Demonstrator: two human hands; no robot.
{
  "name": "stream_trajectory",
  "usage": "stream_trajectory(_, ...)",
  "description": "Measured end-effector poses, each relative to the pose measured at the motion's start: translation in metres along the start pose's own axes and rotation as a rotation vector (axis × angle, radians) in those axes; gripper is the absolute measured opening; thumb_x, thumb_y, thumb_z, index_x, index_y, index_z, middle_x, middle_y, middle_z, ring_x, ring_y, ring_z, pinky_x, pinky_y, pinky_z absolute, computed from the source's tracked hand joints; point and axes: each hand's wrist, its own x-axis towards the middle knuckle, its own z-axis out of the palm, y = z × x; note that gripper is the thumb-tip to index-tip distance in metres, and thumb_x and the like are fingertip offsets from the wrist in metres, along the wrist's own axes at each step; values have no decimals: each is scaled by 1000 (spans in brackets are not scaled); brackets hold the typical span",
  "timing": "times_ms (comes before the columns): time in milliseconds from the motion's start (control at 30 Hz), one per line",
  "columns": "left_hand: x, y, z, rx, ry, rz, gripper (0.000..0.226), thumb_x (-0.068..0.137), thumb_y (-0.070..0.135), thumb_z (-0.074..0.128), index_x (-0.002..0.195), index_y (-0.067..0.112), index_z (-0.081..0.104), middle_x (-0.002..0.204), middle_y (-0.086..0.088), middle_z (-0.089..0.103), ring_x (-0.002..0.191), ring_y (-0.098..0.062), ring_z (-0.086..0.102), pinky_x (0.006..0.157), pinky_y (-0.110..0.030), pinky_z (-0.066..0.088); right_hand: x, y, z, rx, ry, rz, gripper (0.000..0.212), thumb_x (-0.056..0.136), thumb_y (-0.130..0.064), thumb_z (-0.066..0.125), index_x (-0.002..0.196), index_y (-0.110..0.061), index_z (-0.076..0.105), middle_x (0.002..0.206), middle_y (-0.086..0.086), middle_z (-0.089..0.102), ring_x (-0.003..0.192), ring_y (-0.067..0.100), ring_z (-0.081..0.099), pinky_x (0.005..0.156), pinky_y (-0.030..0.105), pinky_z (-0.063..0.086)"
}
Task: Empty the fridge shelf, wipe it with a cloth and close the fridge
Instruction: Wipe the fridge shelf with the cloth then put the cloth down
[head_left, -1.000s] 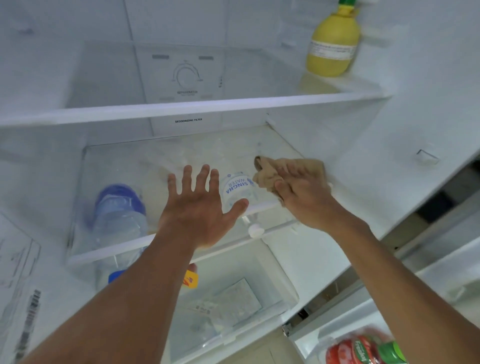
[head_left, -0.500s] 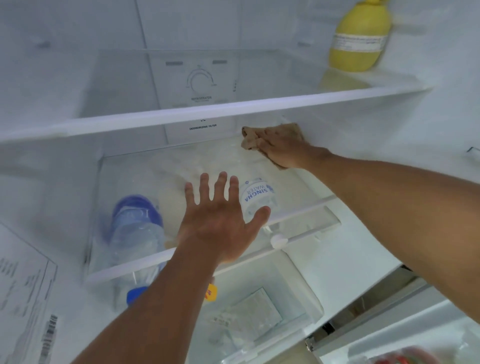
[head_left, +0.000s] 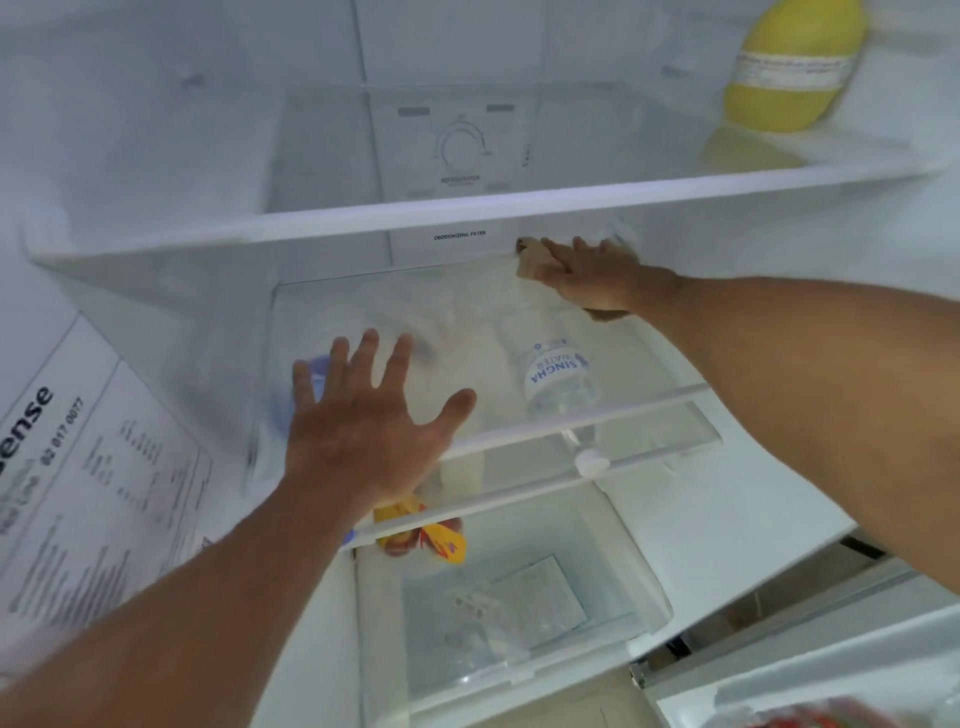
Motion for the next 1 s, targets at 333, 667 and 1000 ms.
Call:
stream_trajectory(333, 2, -8, 0, 10, -17, 42, 106, 76, 91, -6, 166, 34, -3, 176, -7, -5, 162, -30, -7, 129, -56, -3, -119, -41, 26, 153, 164, -344, 49, 105, -50, 28, 152, -40, 38, 143, -9, 53, 137, 23, 37, 112, 51, 29)
stream_trajectory(667, -5, -10, 8, 36, 4, 17, 85, 92, 78, 0, 164, 35, -12, 175, -9, -12, 160, -38, -12, 124, -67, -4, -5, -68, 10, 198, 1, -4, 56, 103, -57, 20, 157, -40, 23, 170, -5, 7, 155, 38, 5, 120, 64, 10)
stream_trajectory(1000, 0, -14, -3, 12, -130, 37, 79, 97, 75, 9, 163, 39, -16, 174, -4, -21, 159, -34, -21, 125, -62, -10, -136, -75, 26, 95, 120, -297, 58, 105, -50, 23, 161, -33, 19, 168, -2, 21, 156, 19, 4, 125, 48, -1)
